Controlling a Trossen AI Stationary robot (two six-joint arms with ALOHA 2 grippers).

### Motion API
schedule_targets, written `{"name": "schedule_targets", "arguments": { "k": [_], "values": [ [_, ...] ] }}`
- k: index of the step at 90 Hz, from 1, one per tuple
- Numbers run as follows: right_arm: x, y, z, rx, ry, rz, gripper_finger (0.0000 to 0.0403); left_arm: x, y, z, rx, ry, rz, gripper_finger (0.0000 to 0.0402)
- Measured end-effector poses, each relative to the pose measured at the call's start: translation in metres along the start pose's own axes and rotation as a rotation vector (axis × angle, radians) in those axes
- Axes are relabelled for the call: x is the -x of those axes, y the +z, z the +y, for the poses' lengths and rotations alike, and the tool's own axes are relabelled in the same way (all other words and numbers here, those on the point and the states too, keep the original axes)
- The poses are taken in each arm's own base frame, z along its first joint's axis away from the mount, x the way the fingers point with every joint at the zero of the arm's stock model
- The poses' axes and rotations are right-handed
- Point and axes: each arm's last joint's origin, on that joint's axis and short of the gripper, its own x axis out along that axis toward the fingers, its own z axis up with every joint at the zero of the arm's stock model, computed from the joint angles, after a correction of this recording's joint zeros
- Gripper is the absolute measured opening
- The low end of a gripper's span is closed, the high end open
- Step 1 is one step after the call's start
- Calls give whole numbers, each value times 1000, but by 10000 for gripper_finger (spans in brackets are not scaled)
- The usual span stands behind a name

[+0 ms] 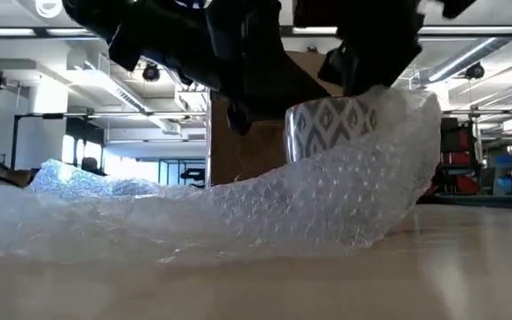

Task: Wrap mug
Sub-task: Wrap the gray mug with bubble wrap

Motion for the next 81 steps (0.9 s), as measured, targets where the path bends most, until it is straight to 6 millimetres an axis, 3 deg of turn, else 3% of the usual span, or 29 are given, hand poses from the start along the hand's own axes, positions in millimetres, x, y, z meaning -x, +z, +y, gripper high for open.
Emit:
{"name": "schedule_targets", "arguments": {
  "k": [18, 30, 64, 69, 81],
  "values": [
    [-19, 5, -12, -31, -9, 23, 0, 0, 0, 0, 1, 0, 0, 98],
    [-19, 5, -13, -21, -12, 23, 0, 0, 0, 0, 1, 0, 1, 98],
    [33, 10, -15, -25, -1, -79, 0, 0, 0, 0, -2, 1, 1, 98],
    [28, 7, -15, -25, 2, -69, 0, 0, 0, 0, -3, 1, 1, 98],
    [-4, 6, -12, -21, 46, -42, 0, 0, 0, 0, -5, 4, 1, 98]
  ]
}}
